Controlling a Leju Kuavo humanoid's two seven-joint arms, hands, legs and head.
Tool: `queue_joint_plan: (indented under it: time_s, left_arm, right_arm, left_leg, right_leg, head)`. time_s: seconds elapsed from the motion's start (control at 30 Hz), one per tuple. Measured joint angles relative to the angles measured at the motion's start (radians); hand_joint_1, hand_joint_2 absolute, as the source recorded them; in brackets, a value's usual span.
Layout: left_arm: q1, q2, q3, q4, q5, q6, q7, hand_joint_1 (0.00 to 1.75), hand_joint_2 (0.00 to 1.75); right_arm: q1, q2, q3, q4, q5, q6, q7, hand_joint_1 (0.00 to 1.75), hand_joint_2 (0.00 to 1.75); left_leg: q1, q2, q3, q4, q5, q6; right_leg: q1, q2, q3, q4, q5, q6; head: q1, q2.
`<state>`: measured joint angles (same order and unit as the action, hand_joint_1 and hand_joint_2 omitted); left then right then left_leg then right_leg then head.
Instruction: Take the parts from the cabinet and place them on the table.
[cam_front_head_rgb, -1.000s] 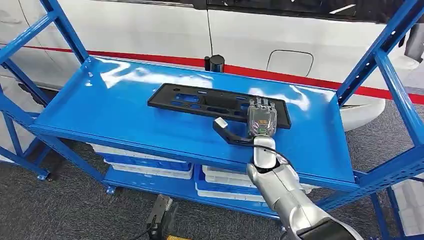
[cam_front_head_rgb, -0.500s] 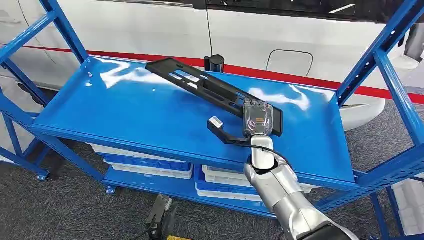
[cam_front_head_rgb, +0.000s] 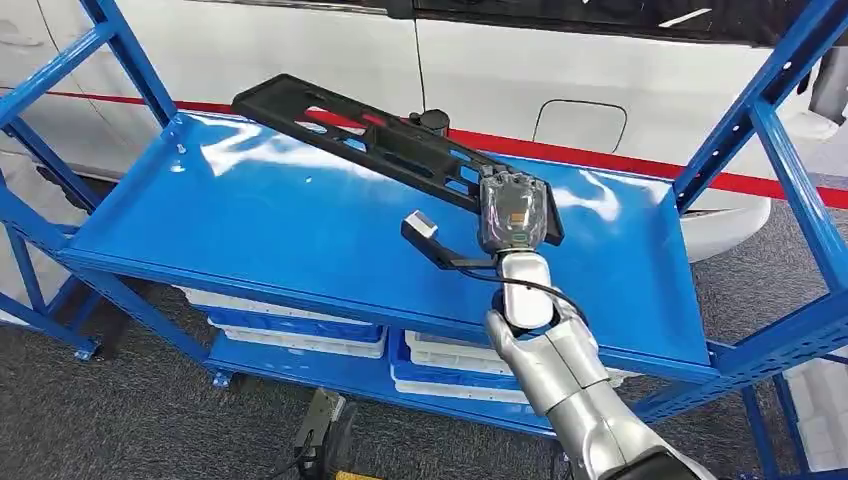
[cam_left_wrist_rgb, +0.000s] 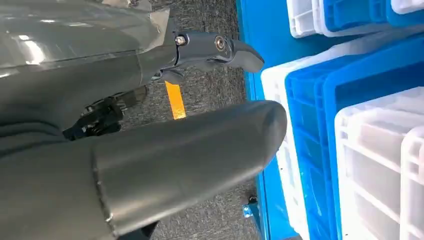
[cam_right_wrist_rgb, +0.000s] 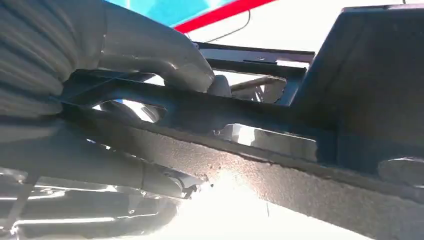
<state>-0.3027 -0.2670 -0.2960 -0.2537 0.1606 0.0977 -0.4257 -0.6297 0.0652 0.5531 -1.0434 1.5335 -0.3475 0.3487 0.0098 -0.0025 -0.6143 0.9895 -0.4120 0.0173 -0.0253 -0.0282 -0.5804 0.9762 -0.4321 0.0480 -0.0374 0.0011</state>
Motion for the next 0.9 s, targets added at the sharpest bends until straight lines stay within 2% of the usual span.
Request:
queue_joint_plan:
  time_s: [0.17, 0.2, 0.37, 0.6, 0.67, 0.73, 0.8, 0.87, 0.9]
  left_arm:
    - [0.0, -0.001, -0.007, 0.0, -0.012, 0.012, 0.001, 0.0, 0.0]
    - [0.0, -0.001, -0.014, 0.0, -0.022, 0.021, 0.003, 0.0, 1.75]
    - [-0.005, -0.005, -0.059, 0.0, -0.085, 0.017, 0.051, 0.0, 1.75]
    - [-0.007, -0.011, -0.094, 0.0, -0.108, 0.042, 0.025, 0.0, 1.75]
    - [-0.008, -0.012, -0.094, 0.0, -0.093, 0.039, 0.022, 0.0, 1.75]
    - [-0.01, -0.014, -0.092, 0.0, -0.059, 0.0, 0.034, 0.0, 1.75]
    - [-0.01, -0.017, -0.089, 0.0, -0.05, -0.027, 0.035, 0.0, 1.75]
    - [-0.012, -0.021, -0.089, 0.0, -0.066, 0.0, 0.056, 0.0, 1.75]
    - [-0.013, -0.021, -0.09, 0.0, -0.071, 0.035, 0.084, 0.0, 1.75]
  right_arm:
    - [0.004, -0.005, 0.0, -0.032, 0.0, -0.003, 0.001, 1.75, 1.75]
    - [0.004, -0.007, 0.0, -0.05, 0.0, -0.001, 0.002, 1.75, 1.75]
    - [-0.005, -0.016, -0.002, -0.177, 0.0, 0.043, -0.011, 1.75, 1.75]
    - [-0.045, -0.028, 0.001, -0.248, 0.0, 0.061, -0.032, 1.75, 1.75]
    - [-0.044, -0.021, -0.001, -0.253, -0.009, 0.064, -0.071, 1.75, 1.75]
    - [-0.04, -0.005, -0.004, -0.253, -0.04, 0.064, -0.123, 1.75, 1.75]
    - [-0.033, 0.01, -0.002, -0.255, -0.03, 0.04, -0.146, 1.75, 1.75]
    - [-0.03, 0.023, 0.002, -0.261, -0.03, 0.018, -0.158, 1.75, 1.75]
    - [-0.03, 0.03, 0.003, -0.268, -0.035, 0.013, -0.164, 1.75, 1.75]
  left_leg:
    - [0.0, 0.0, 0.0, 0.0, 0.0, 0.0]
    - [0.0, 0.0, 0.0, 0.0, 0.0, 0.0]
    - [0.0, 0.0, 0.0, 0.0, 0.0, 0.0]
    - [0.0, 0.0, 0.0, 0.0, 0.0, 0.0]
    - [0.0, 0.0, 0.0, 0.0, 0.0, 0.0]
    - [0.0, 0.0, 0.0, 0.0, 0.0, 0.0]
    - [0.0, 0.0, 0.0, 0.0, 0.0, 0.0]
    - [0.0, 0.0, -0.001, 0.001, 0.0, 0.0]
    - [0.0, 0.0, -0.001, 0.001, 0.0, 0.0]
  right_leg:
    - [0.0, 0.0, 0.0, 0.0, 0.0, 0.0]
    - [0.0, 0.0, 0.0, 0.0, 0.0, 0.0]
    - [0.0, 0.0, 0.0, 0.0, 0.0, 0.0]
    - [0.0, 0.0, 0.0, 0.0, 0.0, 0.0]
    - [0.0, 0.0, 0.0, 0.0, 0.0, 0.0]
    - [0.0, 0.0, 0.0, 0.0, 0.0, 0.0]
    - [0.0, 0.0, 0.0, 0.0, 0.0, 0.0]
    - [0.0, 0.0, 0.0, 0.0, 0.0, 0.0]
    - [0.0, 0.0, 0.0, 0.0, 0.0, 0.0]
  head:
    - [0.0, 0.0]
    - [0.0, 0.0]
    - [0.0, 0.0]
    - [0.0, 0.0]
    - [0.0, 0.0]
    - [0.0, 0.0]
    - [0.0, 0.0]
    - [0.0, 0.0]
    - [0.0, 0.0]
